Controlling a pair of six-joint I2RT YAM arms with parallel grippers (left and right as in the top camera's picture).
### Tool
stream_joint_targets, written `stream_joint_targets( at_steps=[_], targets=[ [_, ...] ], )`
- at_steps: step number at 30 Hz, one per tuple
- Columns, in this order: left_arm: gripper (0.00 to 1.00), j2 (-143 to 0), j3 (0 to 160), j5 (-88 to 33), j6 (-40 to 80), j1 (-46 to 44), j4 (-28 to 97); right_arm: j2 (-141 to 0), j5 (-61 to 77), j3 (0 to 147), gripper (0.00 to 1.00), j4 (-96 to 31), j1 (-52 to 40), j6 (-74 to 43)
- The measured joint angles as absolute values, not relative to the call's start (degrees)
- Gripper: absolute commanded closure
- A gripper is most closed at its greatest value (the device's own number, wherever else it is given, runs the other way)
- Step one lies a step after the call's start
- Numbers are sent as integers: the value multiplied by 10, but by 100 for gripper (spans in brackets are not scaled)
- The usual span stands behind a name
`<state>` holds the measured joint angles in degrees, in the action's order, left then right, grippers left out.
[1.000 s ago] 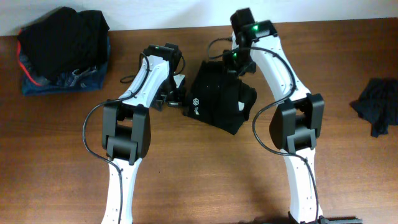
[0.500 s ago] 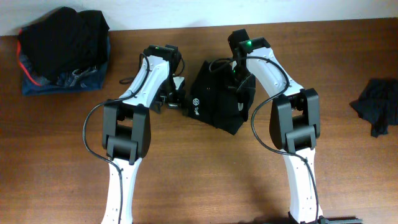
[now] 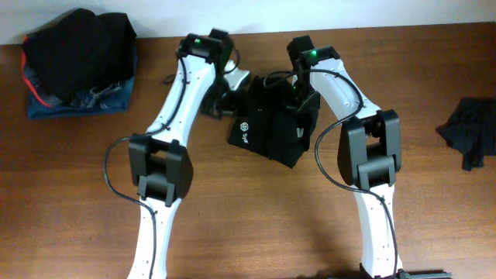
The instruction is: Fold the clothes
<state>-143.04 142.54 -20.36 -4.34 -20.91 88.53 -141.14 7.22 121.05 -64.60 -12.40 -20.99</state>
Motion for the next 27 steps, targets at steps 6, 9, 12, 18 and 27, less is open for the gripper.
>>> stream_joint_targets(
  at_steps=[6, 9, 12, 18, 27],
  targets=[
    [2, -1430, 1441, -211, -43, -242, 839, -1411, 72, 1210, 92, -645, -124, -210],
    [3, -1430, 1441, -213, -43, -248, 819, -1411, 72, 1210, 93, -645, -124, -210],
    [3, -1432, 1441, -213, -43, -248, 807, -1411, 72, 1210, 96, -644, -123, -210],
    [18, -1462, 1441, -213, -41, -251, 802, -1411, 98, 1210, 96, -644, -114, -210],
    [84, -1524, 1441, -212, -36, -251, 795, -1411, 207, 1211, 96, -645, -37, -205]
  ],
)
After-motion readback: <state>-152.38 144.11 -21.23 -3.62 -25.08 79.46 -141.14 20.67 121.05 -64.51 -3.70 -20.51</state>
